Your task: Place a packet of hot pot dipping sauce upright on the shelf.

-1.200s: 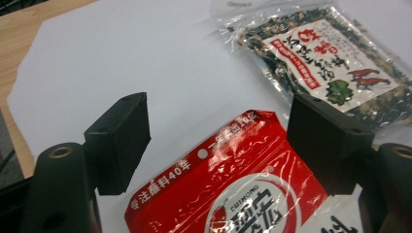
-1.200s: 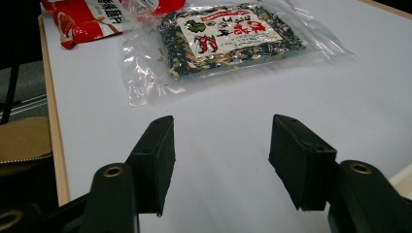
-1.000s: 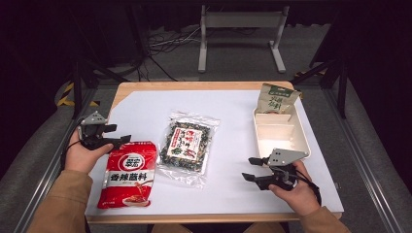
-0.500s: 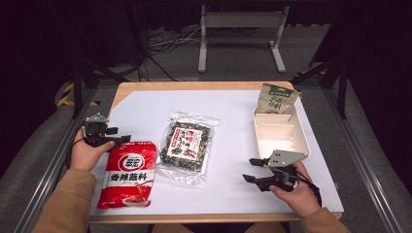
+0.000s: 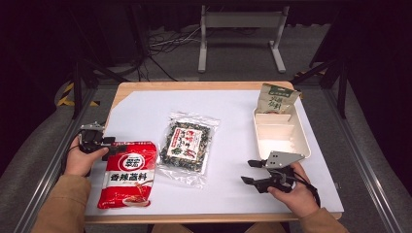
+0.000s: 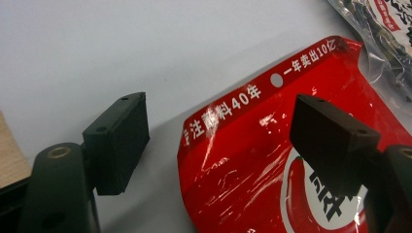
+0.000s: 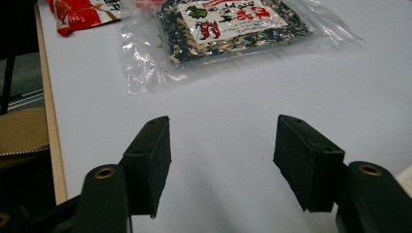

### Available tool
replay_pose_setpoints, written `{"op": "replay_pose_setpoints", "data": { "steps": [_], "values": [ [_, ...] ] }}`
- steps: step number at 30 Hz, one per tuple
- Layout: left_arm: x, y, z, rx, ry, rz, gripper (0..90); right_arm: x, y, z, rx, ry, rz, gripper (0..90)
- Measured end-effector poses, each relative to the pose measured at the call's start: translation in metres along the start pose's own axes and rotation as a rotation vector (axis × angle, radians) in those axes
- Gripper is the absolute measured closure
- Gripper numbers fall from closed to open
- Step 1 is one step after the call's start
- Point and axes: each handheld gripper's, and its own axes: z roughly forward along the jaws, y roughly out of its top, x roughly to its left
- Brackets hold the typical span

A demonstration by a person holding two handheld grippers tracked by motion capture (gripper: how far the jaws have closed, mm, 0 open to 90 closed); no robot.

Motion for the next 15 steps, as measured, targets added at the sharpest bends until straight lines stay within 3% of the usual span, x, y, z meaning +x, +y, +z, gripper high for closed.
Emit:
{"op": "replay_pose_setpoints", "data": {
  "steps": [7, 11, 15],
  "values": [
    [0.001, -0.007, -0.003, -0.019, -0.037, -0.003, 28.8, 0.0, 0.0, 0.001, 0.001, 0.002, 0.002, 38.7],
    [0.001, -0.012, -0.004, -0.019, -0.083, 0.013, 41.2, 0.001, 0.0, 0.0, -0.003, 0.008, 0.011, 37.9],
    [-0.001, -0.014, -0.005, -0.03, -0.083, 0.025, 43.2, 0.001, -0.001, 0.001, -0.001, 0.008, 0.017, 37.9]
  ]
}}
